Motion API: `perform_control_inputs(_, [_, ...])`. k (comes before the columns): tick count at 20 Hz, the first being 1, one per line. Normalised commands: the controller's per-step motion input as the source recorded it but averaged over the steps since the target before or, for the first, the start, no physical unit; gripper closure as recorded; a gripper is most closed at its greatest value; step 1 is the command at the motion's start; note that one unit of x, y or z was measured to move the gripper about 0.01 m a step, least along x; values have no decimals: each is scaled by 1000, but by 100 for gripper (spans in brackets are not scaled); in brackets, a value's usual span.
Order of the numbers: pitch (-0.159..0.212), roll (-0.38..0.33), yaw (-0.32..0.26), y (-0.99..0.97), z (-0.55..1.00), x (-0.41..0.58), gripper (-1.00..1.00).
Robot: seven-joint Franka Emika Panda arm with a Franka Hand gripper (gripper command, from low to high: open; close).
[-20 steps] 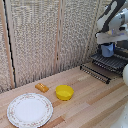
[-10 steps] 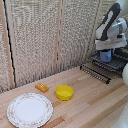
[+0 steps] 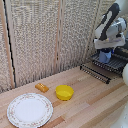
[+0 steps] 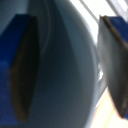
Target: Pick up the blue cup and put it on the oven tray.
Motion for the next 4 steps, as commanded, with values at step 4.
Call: perform_control_inputs(4, [29,3,0,-45,673,53,-100])
